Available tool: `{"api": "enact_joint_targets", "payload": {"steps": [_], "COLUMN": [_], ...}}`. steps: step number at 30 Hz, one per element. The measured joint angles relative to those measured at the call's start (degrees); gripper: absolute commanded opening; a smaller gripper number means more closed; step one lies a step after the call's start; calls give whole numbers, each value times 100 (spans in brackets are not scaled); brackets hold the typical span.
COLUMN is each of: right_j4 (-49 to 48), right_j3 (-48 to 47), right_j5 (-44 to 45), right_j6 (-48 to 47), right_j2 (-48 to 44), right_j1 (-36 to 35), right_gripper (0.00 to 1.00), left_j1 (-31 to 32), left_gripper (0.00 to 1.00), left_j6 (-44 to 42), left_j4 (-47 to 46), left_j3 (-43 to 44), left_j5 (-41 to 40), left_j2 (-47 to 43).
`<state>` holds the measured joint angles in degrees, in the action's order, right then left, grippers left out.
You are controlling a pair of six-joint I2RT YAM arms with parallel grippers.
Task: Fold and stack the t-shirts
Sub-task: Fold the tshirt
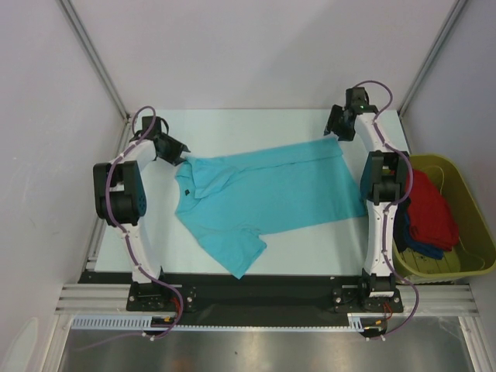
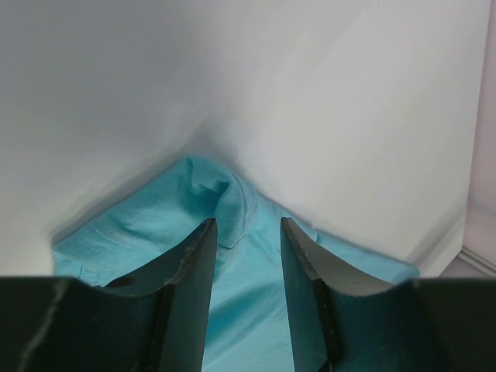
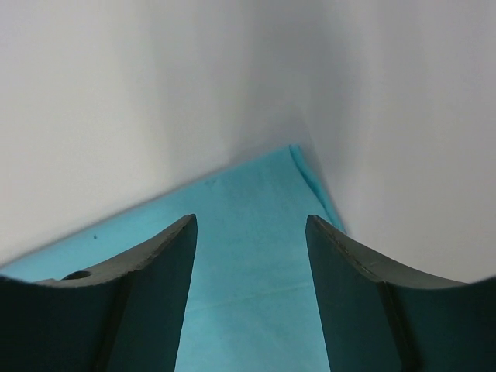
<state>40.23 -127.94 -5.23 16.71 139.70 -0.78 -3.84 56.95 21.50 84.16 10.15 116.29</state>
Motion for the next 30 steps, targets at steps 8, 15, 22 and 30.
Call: {"api": "enact_joint_targets", "payload": {"steps": [8,15,22,30], "right_j4": [-120,-181,-295,-385], "right_j3": [-306,-323,-367,-389], "right_j5": [4,28,22,-28], "right_j6": [-260,-328,-343,-356], "right_j2": [413,424,511,647], "right_j1": [15,109,221,210], "right_gripper": [63,63,61,57], "left_j1": [0,4,7,9], "left_gripper": [44,39,25,10], "left_j6": [-59,-149,-208,-352], "left_j4": [127,264,319,376], "left_j3": [232,376,479,662], "left_j5": [-42,-103,-101,-87], "left_j2": [201,297,516,632]}}
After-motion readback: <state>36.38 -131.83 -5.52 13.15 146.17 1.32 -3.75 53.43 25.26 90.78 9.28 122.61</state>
